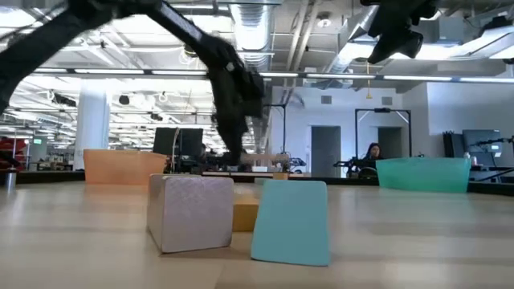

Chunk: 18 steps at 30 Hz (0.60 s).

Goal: Sort & place blocks by color
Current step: Put the brown block into the orange bin

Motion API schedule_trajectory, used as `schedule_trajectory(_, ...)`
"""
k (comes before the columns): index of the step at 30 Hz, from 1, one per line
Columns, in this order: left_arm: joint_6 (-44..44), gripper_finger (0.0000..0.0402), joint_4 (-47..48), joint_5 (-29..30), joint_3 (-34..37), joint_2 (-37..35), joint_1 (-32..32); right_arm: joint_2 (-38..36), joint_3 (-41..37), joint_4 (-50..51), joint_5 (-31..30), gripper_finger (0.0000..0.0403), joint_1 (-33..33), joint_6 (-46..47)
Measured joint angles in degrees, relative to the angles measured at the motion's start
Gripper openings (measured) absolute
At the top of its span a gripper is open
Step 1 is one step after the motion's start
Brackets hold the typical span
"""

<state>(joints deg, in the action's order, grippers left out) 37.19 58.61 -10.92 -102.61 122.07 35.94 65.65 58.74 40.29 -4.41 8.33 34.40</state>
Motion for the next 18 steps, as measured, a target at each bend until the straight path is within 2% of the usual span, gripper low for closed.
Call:
schedule_trajectory(4,-3.8,0.0097,5.1,0.8,3.5,-6.7,2.5,0.0,0.0,0.0,0.0,0.0259,-0.1,-0.3)
schedule_trajectory(9,-9.8,0.0101,4.9,0.6,16.6,-21.1,7.8,0.0,0.0,0.0,0.0,0.0259,-0.1,-0.4)
schedule_trajectory(15,-35.5,0.0103,-5.7,1.8,38.2,-39.2,14.1,0.0,0.0,-0.1,-0.3,0.0259,-0.1,-3.0)
schedule_trajectory(18,-45.6,0.0101,-9.2,5.4,47.0,-46.7,14.7,0.0,0.0,-0.3,-0.5,0.0259,-0.3,-3.9)
